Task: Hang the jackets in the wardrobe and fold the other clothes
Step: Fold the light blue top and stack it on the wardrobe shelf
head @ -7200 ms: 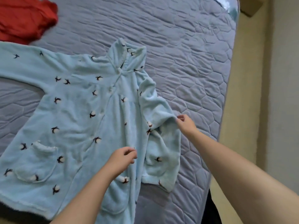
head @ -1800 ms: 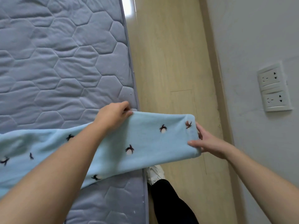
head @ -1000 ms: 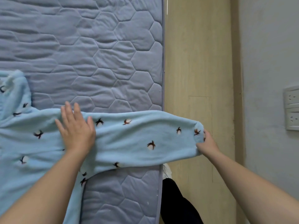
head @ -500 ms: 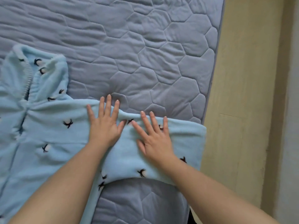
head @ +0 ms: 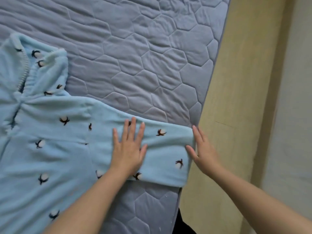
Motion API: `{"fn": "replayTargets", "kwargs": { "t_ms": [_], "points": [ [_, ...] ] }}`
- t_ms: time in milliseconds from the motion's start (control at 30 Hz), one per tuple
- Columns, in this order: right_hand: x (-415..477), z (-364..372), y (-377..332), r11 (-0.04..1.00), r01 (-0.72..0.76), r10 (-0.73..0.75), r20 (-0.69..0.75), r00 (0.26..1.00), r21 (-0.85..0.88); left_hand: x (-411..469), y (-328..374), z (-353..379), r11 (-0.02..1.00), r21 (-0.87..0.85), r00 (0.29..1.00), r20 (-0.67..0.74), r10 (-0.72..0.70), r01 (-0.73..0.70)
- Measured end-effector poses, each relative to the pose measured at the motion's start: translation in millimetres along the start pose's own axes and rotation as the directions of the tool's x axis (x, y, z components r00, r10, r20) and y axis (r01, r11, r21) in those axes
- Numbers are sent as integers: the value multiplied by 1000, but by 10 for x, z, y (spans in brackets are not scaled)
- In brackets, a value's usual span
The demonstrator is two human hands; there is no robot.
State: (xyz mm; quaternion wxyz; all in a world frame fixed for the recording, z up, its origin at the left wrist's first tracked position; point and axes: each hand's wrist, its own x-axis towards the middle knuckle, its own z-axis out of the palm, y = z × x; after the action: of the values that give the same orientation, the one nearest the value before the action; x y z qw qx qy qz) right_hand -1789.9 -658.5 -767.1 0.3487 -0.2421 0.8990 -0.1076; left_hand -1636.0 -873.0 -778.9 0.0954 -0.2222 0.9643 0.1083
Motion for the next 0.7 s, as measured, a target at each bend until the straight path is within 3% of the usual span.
{"fn": "replayTargets", "kwargs": {
  "t_ms": [33, 100, 267, 367, 467, 567, 633, 700],
  "points": [
    [-14, -81, 84, 994, 3, -7, 43, 999, 107, -133, 177, 32, 995, -8, 994, 32, 103, -103],
    [30, -237, 164, 990, 71, -82, 87, 993, 120, -275, 453, 94, 972, -12, 968, 90, 236, -236],
    [343, -507, 278, 971, 233, -215, 228, 950, -59, 23, 607, 186, 987, 66, 982, 131, 138, -147],
    [351, -649, 500, 945, 220, -103, 417, 903, -243, 9, 656, 246, 990, 65, 987, 117, 115, -123],
    [205, -773, 657, 948, 154, -37, 387, 921, -277, -227, 766, 209, 982, -16, 978, 87, 190, -189],
    [3, -896, 702, 952, 160, -55, 370, 928, -260, -521, 878, 158, 960, -2, 923, 277, 269, -279],
    [-149, -1025, 706, 960, 124, -17, 392, 920, -250, -595, 1022, 75, 978, 20, 888, 422, 181, -209],
    [-293, -1183, 679, 971, 36, 63, 401, 914, -235, -587, 1205, -115, 990, -54, 883, 448, 142, -131]
  ]
}}
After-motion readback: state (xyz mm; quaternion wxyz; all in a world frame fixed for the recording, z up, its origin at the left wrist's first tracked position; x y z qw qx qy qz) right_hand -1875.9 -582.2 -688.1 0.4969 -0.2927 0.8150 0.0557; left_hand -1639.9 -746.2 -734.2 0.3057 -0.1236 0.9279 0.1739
